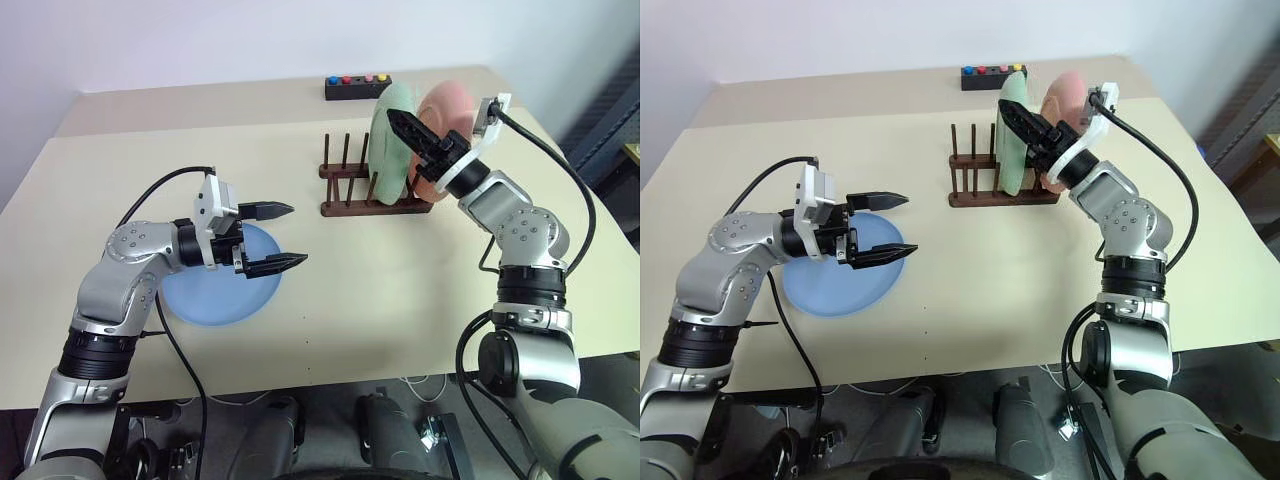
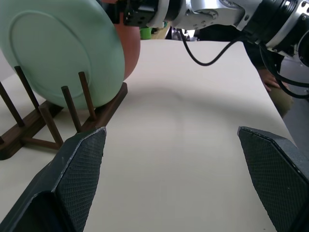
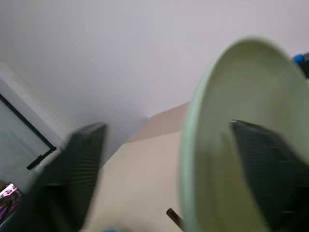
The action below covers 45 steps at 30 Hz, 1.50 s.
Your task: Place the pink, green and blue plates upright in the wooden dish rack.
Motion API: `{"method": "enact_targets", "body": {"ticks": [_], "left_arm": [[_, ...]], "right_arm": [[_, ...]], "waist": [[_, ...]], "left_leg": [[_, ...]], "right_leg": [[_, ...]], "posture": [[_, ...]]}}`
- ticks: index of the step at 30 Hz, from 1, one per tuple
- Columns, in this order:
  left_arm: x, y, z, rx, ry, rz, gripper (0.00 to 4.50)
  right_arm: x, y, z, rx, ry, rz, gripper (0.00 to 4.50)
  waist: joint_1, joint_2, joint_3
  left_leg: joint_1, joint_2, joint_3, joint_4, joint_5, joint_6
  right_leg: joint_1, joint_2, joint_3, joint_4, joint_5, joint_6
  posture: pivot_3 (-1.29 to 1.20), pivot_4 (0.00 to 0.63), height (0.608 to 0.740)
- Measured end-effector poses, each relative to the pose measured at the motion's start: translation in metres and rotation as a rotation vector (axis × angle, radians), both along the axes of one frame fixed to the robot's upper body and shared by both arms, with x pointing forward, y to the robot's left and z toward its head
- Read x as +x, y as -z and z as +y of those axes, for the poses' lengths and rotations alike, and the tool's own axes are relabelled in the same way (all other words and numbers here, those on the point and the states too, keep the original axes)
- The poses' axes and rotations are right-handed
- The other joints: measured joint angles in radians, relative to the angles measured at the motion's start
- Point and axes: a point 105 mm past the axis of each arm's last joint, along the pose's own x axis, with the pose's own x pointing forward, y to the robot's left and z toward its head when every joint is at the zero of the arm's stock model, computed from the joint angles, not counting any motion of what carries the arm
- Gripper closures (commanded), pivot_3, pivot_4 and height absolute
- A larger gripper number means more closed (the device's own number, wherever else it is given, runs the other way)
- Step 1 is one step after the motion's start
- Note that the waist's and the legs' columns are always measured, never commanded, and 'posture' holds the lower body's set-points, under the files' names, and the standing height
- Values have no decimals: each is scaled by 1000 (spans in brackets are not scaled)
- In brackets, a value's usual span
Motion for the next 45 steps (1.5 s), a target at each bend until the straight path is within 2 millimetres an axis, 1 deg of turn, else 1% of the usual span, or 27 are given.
{"method": "enact_targets", "body": {"ticks": [2,4,7,10,13,15,17,18,20,21,23,25,27,30,32,34,36,37,39,40,41,43,45], "left_arm": [[0,0,0,0,0,0,0],[0,0,0,0,0,1,0],[0,0,0,1,3,3,0],[0,0,0,1,6,2,0],[0,-1,0,2,10,-1,0],[0,-3,-1,1,12,-1,0],[1,-2,-1,-5,10,26,0],[2,-1,0,-7,6,44,0],[5,1,3,-10,-10,76,0],[7,1,7,-13,-24,90,0],[14,-4,20,-2,-78,95,0],[23,-15,36,2,-162,67,0],[31,-24,55,7,-256,47,0],[38,-32,80,7,-375,48,0],[38,-39,104,-5,-480,90,0],[34,-40,128,11,-574,139,0],[26,-29,152,71,-665,254,0],[20,-19,164,119,-710,342,0],[6,8,193,256,-840,538,0],[1,17,201,279,-881,606,0],[-3,25,203,281,-902,684,0],[-8,35,200,274,-911,803,0],[-8,38,193,238,-904,884,0]], "right_arm": [[-1,-7,-1,-10,12,-41,31],[-7,-19,-1,-19,15,-108,31],[-19,-37,5,-48,-5,-211,31],[-27,-44,14,-78,-38,-267,31],[-29,-48,15,-81,-37,-286,31],[-32,-53,13,-70,-26,-315,31],[-40,-64,11,-55,-25,-368,31],[-47,-71,12,-58,-40,-413,31],[-67,-80,17,-96,-100,-508,31],[-80,-77,20,-146,-154,-548,31],[-95,-61,28,-226,-256,-563,31],[-110,-33,35,-341,-399,-525,31],[-120,-17,40,-417,-491,-511,31],[-129,-11,40,-467,-567,-523,31],[-132,-11,41,-480,-587,-552,31],[-132,-9,42,-504,-587,-572,31],[-131,-5,44,-520,-591,-573,31],[-130,-4,45,-521,-594,-573,31],[-129,-1,48,-521,-593,-573,31],[-128,0,48,-518,-591,-571,31],[-127,0,48,-512,-590,-567,31],[-125,3,52,-494,-595,-557,31],[-126,4,54,-485,-601,-555,31]], "waist": [[0,0,0],[0,0,0],[0,0,0],[0,0,0],[3,0,0],[3,0,0],[2,0,0],[1,0,0],[1,0,0],[3,-1,0],[2,-1,0],[3,-1,0],[3,-1,0],[0,-1,0],[-1,-1,0],[-1,-1,0],[-1,-1,0],[-1,-1,0],[-1,-1,0],[3,-1,0],[9,-1,0],[16,-4,1],[22,-4,1]], "left_leg": [[0,0,0,0,0,0],[0,0,0,0,0,0],[0,0,0,0,0,0],[0,0,0,0,0,0],[0,0,0,0,0,0],[0,0,0,0,0,0],[0,0,0,0,0,0],[0,0,0,0,0,0],[0,0,0,0,-1,1],[0,0,-1,0,-2,3],[0,0,-1,0,-2,4],[0,0,-1,1,-2,4],[0,0,-1,0,-2,4],[0,0,-1,0,-2,4],[0,1,-1,0,-2,4],[0,1,-1,-1,-2,3],[0,0,-1,-1,-2,4],[0,0,-1,-1,-2,4],[0,0,-1,-1,-2,4],[0,0,-1,-1,-2,4],[0,0,-2,-1,-2,4],[0,0,-3,1,-2,4],[0,-1,-3,1,-2,4]], "right_leg": [[0,0,0,0,0,0],[0,0,0,0,0,0],[0,0,0,0,0,0],[0,0,0,0,0,0],[0,0,0,0,0,0],[0,0,0,0,0,0],[0,0,0,0,0,0],[0,0,0,0,0,0],[0,0,0,0,0,0],[0,0,-1,0,0,0],[0,0,-1,0,0,0],[1,0,-1,0,0,0],[0,0,-1,0,0,0],[0,0,-1,0,0,0],[0,0,-1,0,0,0],[0,0,-1,0,0,0],[0,0,-1,0,0,0],[0,0,-1,0,0,0],[0,1,-1,0,0,0],[0,1,-1,0,0,0],[1,0,-2,0,0,0],[2,0,-2,0,0,0],[2,0,-2,0,0,0]], "posture": [[0,150,740],[0,150,740],[0,150,740],[0,150,740],[0,150,740],[0,150,740],[0,150,740],[0,150,740],[0,150,740],[0,150,740],[0,150,740],[0,150,740],[0,150,740],[0,150,740],[0,150,740],[0,150,740],[0,150,740],[0,150,740],[0,150,740],[0,150,740],[0,150,740],[0,150,740],[0,150,740]]}}
